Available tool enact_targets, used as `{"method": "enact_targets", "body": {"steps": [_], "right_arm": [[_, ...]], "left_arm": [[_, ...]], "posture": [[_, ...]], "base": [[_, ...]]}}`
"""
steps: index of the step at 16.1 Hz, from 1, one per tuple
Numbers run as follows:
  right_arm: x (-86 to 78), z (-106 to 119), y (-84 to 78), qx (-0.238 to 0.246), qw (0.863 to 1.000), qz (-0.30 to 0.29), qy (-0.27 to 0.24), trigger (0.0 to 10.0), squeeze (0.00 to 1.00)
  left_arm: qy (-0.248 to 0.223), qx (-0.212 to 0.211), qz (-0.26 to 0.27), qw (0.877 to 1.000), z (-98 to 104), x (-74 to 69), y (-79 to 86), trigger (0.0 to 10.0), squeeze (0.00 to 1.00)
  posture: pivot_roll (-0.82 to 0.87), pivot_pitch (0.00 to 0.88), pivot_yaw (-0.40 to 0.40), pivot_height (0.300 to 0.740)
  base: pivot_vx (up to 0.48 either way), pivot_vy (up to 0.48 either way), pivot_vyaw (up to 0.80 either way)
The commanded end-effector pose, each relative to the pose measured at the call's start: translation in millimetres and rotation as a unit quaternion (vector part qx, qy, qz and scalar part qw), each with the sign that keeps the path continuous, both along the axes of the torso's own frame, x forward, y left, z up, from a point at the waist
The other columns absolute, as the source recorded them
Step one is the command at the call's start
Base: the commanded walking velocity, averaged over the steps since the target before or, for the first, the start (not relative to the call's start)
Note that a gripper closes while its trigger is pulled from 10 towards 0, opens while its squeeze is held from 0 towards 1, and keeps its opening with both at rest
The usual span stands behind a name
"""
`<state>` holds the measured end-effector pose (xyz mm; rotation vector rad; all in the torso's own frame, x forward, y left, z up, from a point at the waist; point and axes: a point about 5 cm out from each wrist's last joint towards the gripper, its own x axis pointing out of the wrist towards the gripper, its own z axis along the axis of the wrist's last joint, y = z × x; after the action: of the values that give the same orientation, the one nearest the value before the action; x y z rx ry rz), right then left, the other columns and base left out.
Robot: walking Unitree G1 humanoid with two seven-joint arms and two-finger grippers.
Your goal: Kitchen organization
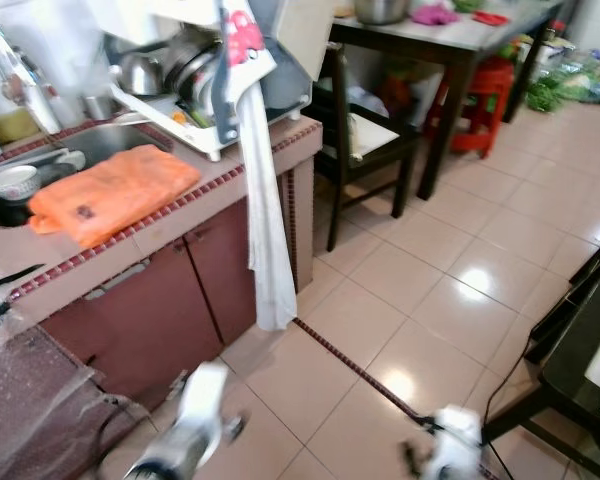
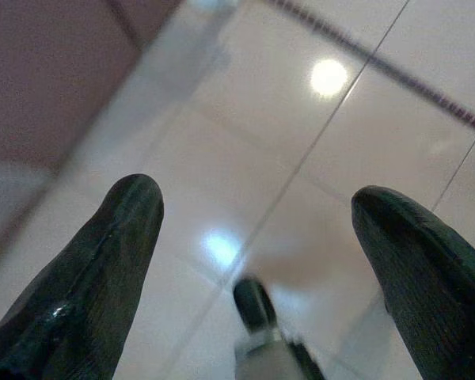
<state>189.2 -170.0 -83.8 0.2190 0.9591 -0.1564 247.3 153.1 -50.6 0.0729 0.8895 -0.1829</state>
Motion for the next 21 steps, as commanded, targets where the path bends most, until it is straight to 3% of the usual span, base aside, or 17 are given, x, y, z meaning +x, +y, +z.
{"method": "enact_targets", "body": {"steps": [1,2,3,4,6,8,10,12,14,17,21], "right_arm": [[4.7,3,-4.1,-0.021,1.000,0.006,-0.020,10.0,0.00],[6.1,5,-3.3,-0.018,0.999,0.002,-0.033,10.0,0.00],[5.2,4,-3.8,-0.050,0.998,0.029,-0.031,10.0,0.00],[2.4,3,-3.4,-0.052,0.998,0.038,-0.025,10.0,0.00],[-3.8,-1,-2.8,0.009,1.000,-0.009,-0.014,10.0,0.00],[-5.1,-1,-3.4,-0.027,0.999,0.022,-0.010,10.0,0.00],[-4.2,1,-11.3,-0.121,0.991,0.050,-0.017,10.0,0.00],[-1.5,3,-16.9,-0.114,0.992,0.050,-0.031,10.0,0.00],[9.1,10,-19.2,-0.095,0.993,0.052,-0.057,10.0,0.00],[41.8,32,-20.4,-0.090,0.984,0.060,-0.140,10.0,0.00],[71.2,65,-35.3,-0.099,0.961,0.058,-0.253,10.0,0.00]], "left_arm": [[0.004,0.011,-0.007,1.000,-2,-4.2,9.0,10.0,0.00],[0.004,0.016,-0.012,1.000,-2,-4.4,9.9,10.0,0.00],[-0.005,0.003,0.002,1.000,-1,-3.4,10.5,10.0,0.00],[-0.001,-0.018,0.029,0.999,-1,-3.3,10.6,10.0,0.00],[-0.002,0.000,0.009,1.000,-2,-3.8,11.8,10.0,0.00],[-0.001,0.013,0.003,1.000,-3,-5.3,14.4,10.0,0.00],[0.003,0.016,0.015,1.000,-3,-6.1,18.0,10.0,0.00],[-0.023,0.029,0.012,0.999,1,-1.6,19.5,10.0,0.00],[-0.034,0.007,0.036,0.999,5,3.9,18.9,10.0,0.00],[-0.076,-0.010,0.042,0.996,15,17.2,13.1,10.0,0.00],[-0.201,-0.056,0.028,0.978,50,50.1,1.2,10.0,0.00]], "posture": [[-0.08,0.000,0.082,0.740],[-0.08,0.000,0.084,0.740],[-0.07,0.000,0.087,0.740],[-0.07,0.000,0.089,0.740],[-0.07,0.000,0.088,0.740],[-0.07,0.000,0.084,0.740],[-0.08,0.000,0.080,0.740],[-0.08,0.000,0.067,0.740],[-0.09,0.000,0.053,0.740],[-0.09,0.000,0.023,0.740],[-0.08,0.000,0.015,0.740]], "base": [[0.000,0.000,0.00],[0.000,0.000,0.00],[0.000,0.000,0.00],[0.000,0.000,0.00],[0.000,0.000,0.00],[0.000,0.000,0.00],[0.000,0.000,0.00],[0.000,0.000,0.00],[0.000,0.000,0.00],[0.000,0.000,0.00],[0.000,0.000,0.00]]}}
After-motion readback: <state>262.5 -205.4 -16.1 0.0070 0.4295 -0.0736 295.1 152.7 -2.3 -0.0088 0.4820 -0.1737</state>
